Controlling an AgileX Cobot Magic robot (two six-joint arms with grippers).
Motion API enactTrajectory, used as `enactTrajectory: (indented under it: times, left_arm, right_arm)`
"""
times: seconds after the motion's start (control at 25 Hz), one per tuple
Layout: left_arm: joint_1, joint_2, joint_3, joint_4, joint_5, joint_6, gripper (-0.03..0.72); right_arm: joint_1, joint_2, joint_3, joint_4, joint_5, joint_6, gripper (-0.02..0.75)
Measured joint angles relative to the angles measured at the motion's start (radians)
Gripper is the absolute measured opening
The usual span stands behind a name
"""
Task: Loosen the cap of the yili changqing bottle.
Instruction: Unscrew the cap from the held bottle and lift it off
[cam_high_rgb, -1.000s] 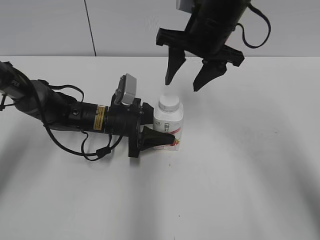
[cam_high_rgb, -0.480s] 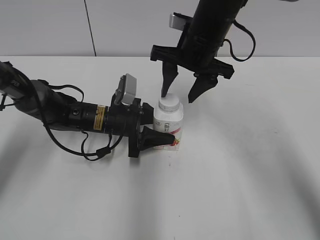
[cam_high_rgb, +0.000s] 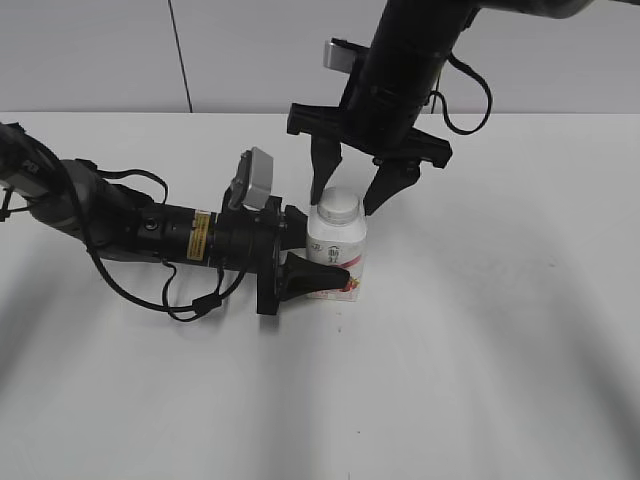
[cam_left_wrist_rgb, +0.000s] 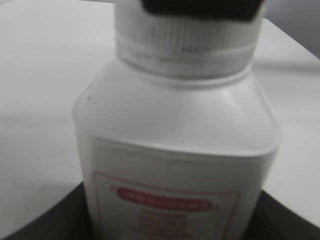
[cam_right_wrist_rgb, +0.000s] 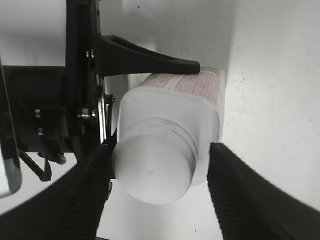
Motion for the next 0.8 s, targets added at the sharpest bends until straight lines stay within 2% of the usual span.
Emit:
enactTrajectory:
  times: [0.48, 0.8]
  left_arm:
    - [0.000, 0.000, 0.000, 0.002, 0.000, 0.000, 0.418]
    - [0.000, 0.000, 0.000, 0.002, 0.000, 0.000, 0.418]
  right_arm:
    - [0.015, 0.006, 0.000, -0.004, -0.016, 0.000, 0.491]
    - [0.015, 0.006, 0.000, -0.014, -0.013, 0.000, 0.420]
